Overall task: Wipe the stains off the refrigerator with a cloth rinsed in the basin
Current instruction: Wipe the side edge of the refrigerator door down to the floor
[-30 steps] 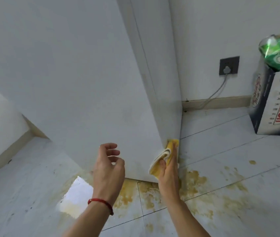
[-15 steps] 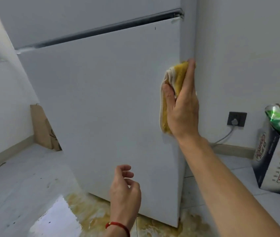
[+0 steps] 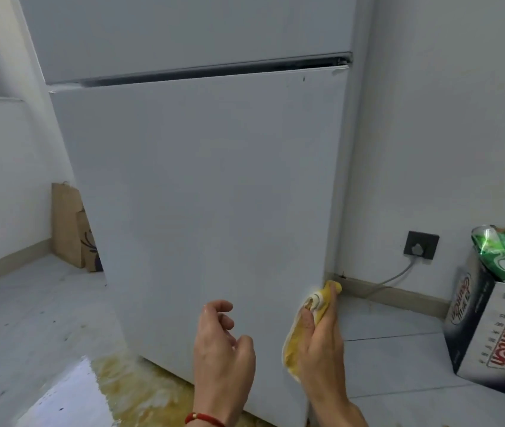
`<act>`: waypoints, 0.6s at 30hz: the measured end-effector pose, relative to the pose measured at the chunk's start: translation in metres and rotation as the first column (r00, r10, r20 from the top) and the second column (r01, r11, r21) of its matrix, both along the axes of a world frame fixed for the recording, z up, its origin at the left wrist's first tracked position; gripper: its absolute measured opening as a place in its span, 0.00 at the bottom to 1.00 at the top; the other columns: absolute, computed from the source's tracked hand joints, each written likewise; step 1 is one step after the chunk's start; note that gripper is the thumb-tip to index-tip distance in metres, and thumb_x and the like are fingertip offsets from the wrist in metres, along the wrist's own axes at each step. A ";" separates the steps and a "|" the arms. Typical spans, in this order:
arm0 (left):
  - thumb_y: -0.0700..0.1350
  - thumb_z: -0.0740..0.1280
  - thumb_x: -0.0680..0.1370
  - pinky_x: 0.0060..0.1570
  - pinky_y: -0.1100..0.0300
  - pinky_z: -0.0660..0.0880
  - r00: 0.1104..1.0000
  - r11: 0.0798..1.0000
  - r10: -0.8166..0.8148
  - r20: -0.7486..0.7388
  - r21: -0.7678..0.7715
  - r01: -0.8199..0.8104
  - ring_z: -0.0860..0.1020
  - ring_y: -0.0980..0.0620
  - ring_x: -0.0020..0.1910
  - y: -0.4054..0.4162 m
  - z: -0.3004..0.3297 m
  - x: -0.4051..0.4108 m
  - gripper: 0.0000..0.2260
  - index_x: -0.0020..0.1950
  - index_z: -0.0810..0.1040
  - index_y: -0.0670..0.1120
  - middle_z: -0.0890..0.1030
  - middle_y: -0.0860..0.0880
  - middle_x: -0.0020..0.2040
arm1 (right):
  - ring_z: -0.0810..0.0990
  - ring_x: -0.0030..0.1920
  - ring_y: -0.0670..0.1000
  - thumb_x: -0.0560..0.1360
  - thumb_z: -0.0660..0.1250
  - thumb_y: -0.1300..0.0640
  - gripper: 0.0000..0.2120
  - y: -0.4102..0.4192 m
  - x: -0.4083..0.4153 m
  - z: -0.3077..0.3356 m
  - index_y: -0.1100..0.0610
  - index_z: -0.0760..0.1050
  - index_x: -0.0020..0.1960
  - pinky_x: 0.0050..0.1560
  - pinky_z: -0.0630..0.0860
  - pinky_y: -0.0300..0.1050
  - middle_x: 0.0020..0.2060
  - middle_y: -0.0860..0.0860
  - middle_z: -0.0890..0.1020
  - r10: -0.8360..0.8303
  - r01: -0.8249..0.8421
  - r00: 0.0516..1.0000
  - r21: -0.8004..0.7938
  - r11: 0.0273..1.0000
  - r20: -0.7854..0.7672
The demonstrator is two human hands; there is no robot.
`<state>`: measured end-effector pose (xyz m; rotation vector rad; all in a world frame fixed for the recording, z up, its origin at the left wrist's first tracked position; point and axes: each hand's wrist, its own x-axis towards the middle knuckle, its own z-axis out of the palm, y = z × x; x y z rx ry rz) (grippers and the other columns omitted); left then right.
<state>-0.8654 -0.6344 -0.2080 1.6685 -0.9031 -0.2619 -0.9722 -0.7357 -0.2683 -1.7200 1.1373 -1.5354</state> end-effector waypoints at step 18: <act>0.31 0.66 0.71 0.50 0.67 0.71 0.931 0.796 0.211 0.298 -0.606 0.013 0.74 0.54 0.52 -0.077 0.197 0.008 0.20 0.60 0.75 0.47 0.74 0.53 0.54 | 0.78 0.69 0.55 0.83 0.56 0.37 0.36 -0.056 0.019 0.286 0.56 0.54 0.84 0.67 0.77 0.45 0.74 0.56 0.74 -0.125 0.182 0.981 -0.501 0.846 0.147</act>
